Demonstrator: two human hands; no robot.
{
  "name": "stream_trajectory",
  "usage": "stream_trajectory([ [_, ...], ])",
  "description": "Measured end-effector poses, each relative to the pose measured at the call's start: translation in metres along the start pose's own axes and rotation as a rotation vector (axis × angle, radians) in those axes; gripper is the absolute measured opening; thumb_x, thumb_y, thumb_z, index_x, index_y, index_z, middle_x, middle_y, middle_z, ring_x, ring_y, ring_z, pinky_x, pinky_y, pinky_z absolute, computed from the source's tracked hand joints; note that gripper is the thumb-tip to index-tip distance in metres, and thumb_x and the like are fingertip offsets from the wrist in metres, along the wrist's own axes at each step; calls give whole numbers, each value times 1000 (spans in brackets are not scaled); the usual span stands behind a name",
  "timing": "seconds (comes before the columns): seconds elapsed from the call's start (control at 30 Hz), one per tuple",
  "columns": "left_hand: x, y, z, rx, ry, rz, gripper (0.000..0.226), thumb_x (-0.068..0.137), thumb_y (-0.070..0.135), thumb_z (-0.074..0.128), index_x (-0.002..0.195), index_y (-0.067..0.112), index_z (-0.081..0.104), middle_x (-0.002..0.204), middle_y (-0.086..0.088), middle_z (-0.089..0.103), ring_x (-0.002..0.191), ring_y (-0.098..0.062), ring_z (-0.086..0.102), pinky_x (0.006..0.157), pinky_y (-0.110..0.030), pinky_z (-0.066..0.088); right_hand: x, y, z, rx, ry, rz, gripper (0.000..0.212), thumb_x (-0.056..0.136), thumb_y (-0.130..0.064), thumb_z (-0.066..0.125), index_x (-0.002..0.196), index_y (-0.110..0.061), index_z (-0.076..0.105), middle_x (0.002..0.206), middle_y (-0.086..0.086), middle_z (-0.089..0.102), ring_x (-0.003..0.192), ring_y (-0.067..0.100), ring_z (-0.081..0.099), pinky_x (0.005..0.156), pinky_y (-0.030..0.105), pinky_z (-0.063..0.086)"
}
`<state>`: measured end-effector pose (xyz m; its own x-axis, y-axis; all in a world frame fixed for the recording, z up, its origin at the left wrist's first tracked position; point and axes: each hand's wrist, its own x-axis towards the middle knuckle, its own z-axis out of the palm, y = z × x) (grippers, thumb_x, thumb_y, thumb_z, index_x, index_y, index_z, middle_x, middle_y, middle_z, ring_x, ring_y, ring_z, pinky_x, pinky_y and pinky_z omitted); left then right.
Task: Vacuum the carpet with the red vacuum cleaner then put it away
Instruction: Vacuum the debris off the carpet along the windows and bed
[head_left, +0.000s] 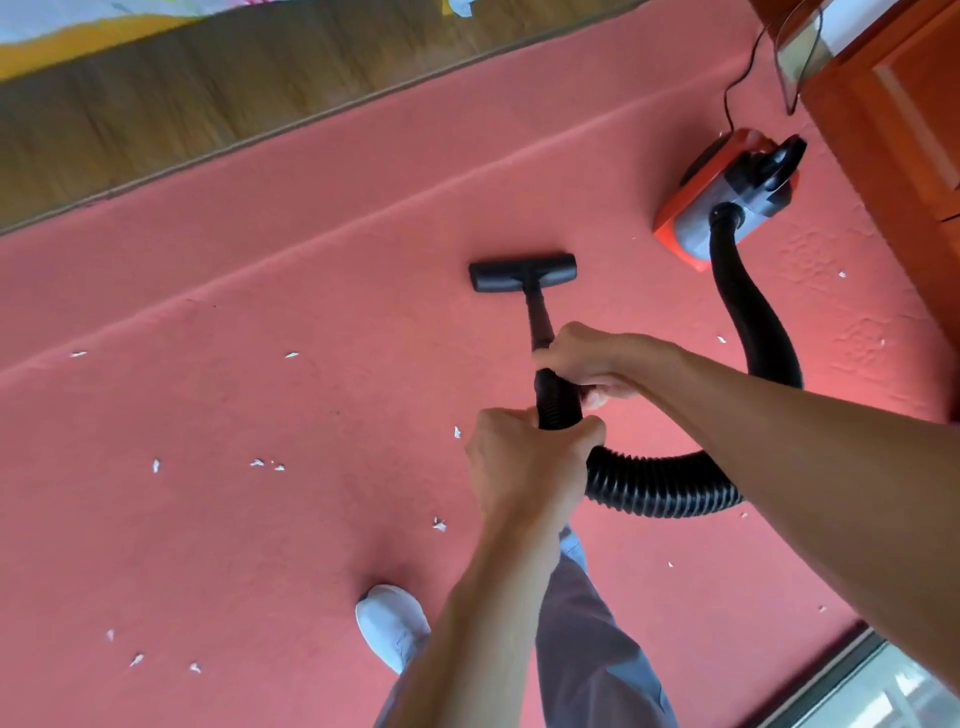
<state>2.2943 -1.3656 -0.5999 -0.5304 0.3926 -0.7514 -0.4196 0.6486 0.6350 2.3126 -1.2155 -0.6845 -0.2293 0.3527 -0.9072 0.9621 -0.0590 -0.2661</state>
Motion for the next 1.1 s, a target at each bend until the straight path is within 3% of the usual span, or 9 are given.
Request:
stream_trajectory([
  [0.1, -35, 15, 13, -54, -23, 37, 41, 66, 17, 75, 49, 13, 38, 43, 7, 26, 49, -19, 25, 40, -21, 22, -25, 11, -26, -46, -110, 54, 26, 82, -20, 49, 98, -3, 58, 86, 18, 54, 76, 28, 44, 61, 33, 33],
  [0.27, -22, 27, 28, -8, 42, 107, 44, 67, 19, 75, 49, 13, 34, 36, 5, 27, 44, -16, 25, 43, -24, 20, -20, -6, -41, 89, -62, 27, 31, 71, -20, 53, 99, -6, 57, 90, 16, 50, 83, 27, 43, 66, 35, 35],
  [0.4, 8, 14, 11, 44, 93, 91, 32, 68, 18, 74, 53, 10, 47, 36, 8, 29, 41, -13, 29, 40, -21, 22, 7, -17, -19, 137, -20, -54, 15, 93, -16, 47, 90, -1, 49, 68, 13, 47, 52, 21, 39, 52, 30, 29],
  [0.47, 15, 9, -1, 60, 124, 76, 21, 67, 21, 74, 61, 7, 59, 40, 9, 32, 46, -18, 34, 43, -21, 24, 11, -19, -5, 209, -25, -74, 15, 95, -14, 44, 86, -2, 46, 57, 8, 45, 44, 18, 37, 49, 27, 26],
  [0.57, 2, 5, -12, 114, 123, 74, 22, 65, 22, 75, 59, 8, 58, 38, 9, 30, 44, -18, 31, 43, -21, 24, -1, -14, 7, 244, -67, -77, 17, 96, -12, 44, 81, -5, 44, 49, 3, 40, 36, 15, 32, 44, 24, 23],
  [0.73, -40, 13, -15, 99, 78, 117, 38, 66, 20, 74, 49, 13, 41, 39, 6, 29, 45, -17, 28, 45, -24, 25, -44, -8, -3, 174, -194, -21, 13, 93, -12, 44, 86, -3, 49, 55, 6, 43, 39, 16, 34, 48, 26, 25],
  [0.83, -53, 17, -10, 75, 75, 134, 40, 67, 19, 75, 49, 13, 39, 38, 7, 29, 48, -19, 30, 51, -28, 28, -51, -5, -8, 147, -230, 3, 12, 90, -13, 45, 95, -5, 50, 79, 13, 46, 50, 18, 37, 54, 28, 28],
  [1.0, -40, 6, -1, 53, 71, 90, 29, 69, 19, 74, 55, 13, 50, 39, 9, 32, 48, -19, 33, 49, -26, 29, -31, -1, -2, 144, -94, -10, 24, 92, -20, 43, 99, 0, 55, 87, 15, 49, 57, 22, 41, 56, 30, 36],
  [1.1, -21, -4, 4, 96, 65, 55, 17, 72, 22, 73, 69, 7, 65, 39, 9, 34, 46, -16, 35, 47, -25, 28, -5, 5, 7, 200, 19, -37, 37, 95, -25, 46, 114, 5, 57, 91, 16, 55, 76, 26, 51, 67, 36, 42],
])
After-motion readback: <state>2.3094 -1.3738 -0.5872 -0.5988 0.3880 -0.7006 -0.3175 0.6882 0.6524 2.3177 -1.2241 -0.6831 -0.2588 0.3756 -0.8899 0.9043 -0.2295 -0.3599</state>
